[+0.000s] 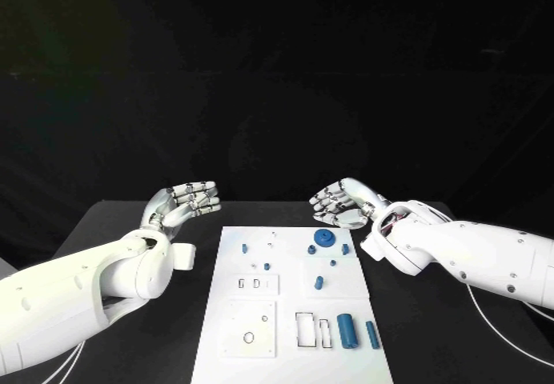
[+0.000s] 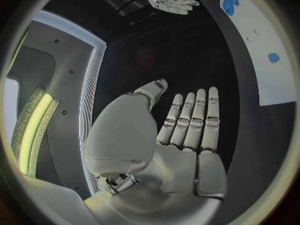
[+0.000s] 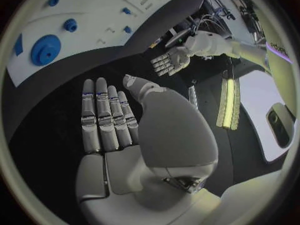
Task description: Assemble the parts on the task board
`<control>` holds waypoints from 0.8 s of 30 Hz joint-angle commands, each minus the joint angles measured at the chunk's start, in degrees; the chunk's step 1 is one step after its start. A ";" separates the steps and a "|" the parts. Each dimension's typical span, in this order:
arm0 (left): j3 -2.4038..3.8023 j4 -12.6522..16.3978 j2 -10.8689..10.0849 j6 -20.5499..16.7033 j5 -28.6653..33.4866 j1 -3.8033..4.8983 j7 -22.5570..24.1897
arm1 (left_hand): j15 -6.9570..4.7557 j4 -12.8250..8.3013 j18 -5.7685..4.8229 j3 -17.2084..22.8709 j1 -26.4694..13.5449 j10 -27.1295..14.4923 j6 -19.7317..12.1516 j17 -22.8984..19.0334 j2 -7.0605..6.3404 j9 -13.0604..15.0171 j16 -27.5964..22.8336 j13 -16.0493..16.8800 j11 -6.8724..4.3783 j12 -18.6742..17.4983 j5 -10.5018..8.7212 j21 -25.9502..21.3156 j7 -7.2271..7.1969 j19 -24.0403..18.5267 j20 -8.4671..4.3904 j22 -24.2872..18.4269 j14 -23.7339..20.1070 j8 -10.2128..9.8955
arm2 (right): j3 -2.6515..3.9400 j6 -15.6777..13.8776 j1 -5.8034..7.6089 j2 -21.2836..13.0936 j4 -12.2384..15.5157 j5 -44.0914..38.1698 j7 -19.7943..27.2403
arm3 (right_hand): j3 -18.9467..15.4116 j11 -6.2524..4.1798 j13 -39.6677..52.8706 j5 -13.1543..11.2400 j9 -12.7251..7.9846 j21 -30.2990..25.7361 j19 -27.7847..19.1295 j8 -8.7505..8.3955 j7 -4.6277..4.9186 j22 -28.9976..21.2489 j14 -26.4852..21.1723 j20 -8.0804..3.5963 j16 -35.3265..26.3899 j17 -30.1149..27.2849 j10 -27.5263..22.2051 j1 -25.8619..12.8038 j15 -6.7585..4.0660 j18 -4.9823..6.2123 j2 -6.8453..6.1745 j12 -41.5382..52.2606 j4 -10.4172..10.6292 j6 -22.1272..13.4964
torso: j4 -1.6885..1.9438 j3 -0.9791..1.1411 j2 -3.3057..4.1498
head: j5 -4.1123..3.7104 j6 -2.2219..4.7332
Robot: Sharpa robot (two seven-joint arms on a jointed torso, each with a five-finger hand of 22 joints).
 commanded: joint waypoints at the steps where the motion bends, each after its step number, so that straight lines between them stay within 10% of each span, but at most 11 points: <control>1: 0.15 1.80 -0.92 5.33 -3.92 0.10 -0.05 | -1.20 -0.08 0.82 0.99 0.38 3.35 1.68 1.65 -0.51 0.22 1.80 0.21 -1.03 0.84 0.19 1.65 1.40 2.68 -1.18 0.62 3.60 0.76 | 0.05 5.71 0.39 -0.24 0.62 -18.05 -8.30 | -0.48 -2.76 0.44 -1.99 0.64 5.77 9.98 1.39 -2.01 2.69 11.12 -4.43 5.94 5.47 6.99 -0.53 -3.86 0.37 -2.82 0.06 0.29 3.67 | 0.54 -0.05 1.16 | -0.62 0.05; 6: 0.22 4.53 -2.32 7.15 -6.44 0.10 0.63 | -4.78 -0.37 0.50 2.65 0.63 8.13 4.19 9.50 -2.20 0.77 11.35 0.18 -2.97 0.22 0.07 9.63 0.29 11.12 -5.71 4.74 13.93 1.54 | 0.08 9.84 0.75 -0.73 2.04 -27.22 -12.59 | -3.21 -3.67 0.65 -1.90 1.33 11.16 14.09 1.51 -3.14 6.12 14.00 -6.25 17.81 15.60 5.82 -1.14 -5.45 -0.08 -4.29 -0.12 3.08 4.38 | 1.05 -0.13 2.03 | -1.38 0.17; 11: 0.24 7.26 -3.38 8.24 -7.32 0.09 0.48 | -5.25 -0.14 0.26 3.40 0.29 9.14 4.57 16.10 -2.79 0.95 18.64 0.08 -3.28 -1.01 0.04 14.69 0.02 10.29 -6.54 8.27 12.66 1.19 | 0.09 12.16 0.94 -1.11 3.48 -32.32 -15.01 | -3.32 -4.42 1.32 -1.59 2.64 20.96 15.95 1.46 -4.02 13.96 13.18 -7.51 43.36 34.47 6.63 0.31 -5.84 -0.19 -5.36 -0.20 6.50 4.26 | 1.27 -0.15 2.76 | -2.04 -0.01; 14: 0.25 8.70 -3.84 8.66 -7.51 0.09 0.16 | -5.46 0.09 0.12 3.91 0.13 9.59 4.72 20.38 -2.98 1.13 24.20 0.12 -3.39 -1.67 0.07 18.72 -0.14 9.00 -6.81 11.22 11.25 0.97 | 0.09 13.37 0.99 -1.14 3.96 -34.06 -16.03 | -3.37 -4.59 1.66 -1.31 3.46 38.01 19.16 1.65 -4.17 32.64 15.90 -7.72 56.47 46.97 6.85 0.88 -6.14 -2.29 -5.76 -0.08 7.26 4.10 | 1.47 -0.23 3.11 | -2.45 0.07; 20: 0.25 10.45 -4.45 9.02 -7.56 0.09 -0.46 | -5.44 0.54 0.23 4.24 -0.26 9.84 4.78 22.51 -3.11 1.32 27.33 0.19 -3.39 -1.95 0.03 21.56 -0.03 7.53 -6.84 13.38 10.22 0.85 | 0.08 14.90 0.99 -0.78 4.09 -36.33 -17.79 | -4.15 -4.48 1.92 -1.20 4.60 54.78 22.54 1.89 -4.36 51.63 19.56 -7.77 68.04 60.50 5.75 1.25 -6.14 -4.58 -5.74 -0.11 8.23 3.85 | 1.69 -0.32 3.66 | -2.96 0.05; 24: 0.32 10.92 -4.64 9.03 -7.31 0.10 -0.76 | -5.44 0.59 0.25 4.33 -0.27 9.86 4.79 22.83 -3.13 1.36 27.85 0.20 -3.38 -2.00 0.03 22.11 -0.01 7.23 -6.83 13.80 10.02 0.83 | 0.07 15.27 0.90 -0.47 3.70 -37.07 -18.47 | -4.72 -4.40 2.06 -0.93 5.04 58.46 23.04 1.95 -4.40 55.89 19.94 -7.63 69.92 62.76 5.24 1.29 -6.06 -5.09 -5.73 -0.12 8.74 3.75 | 1.89 -0.39 3.91 | -3.32 -0.02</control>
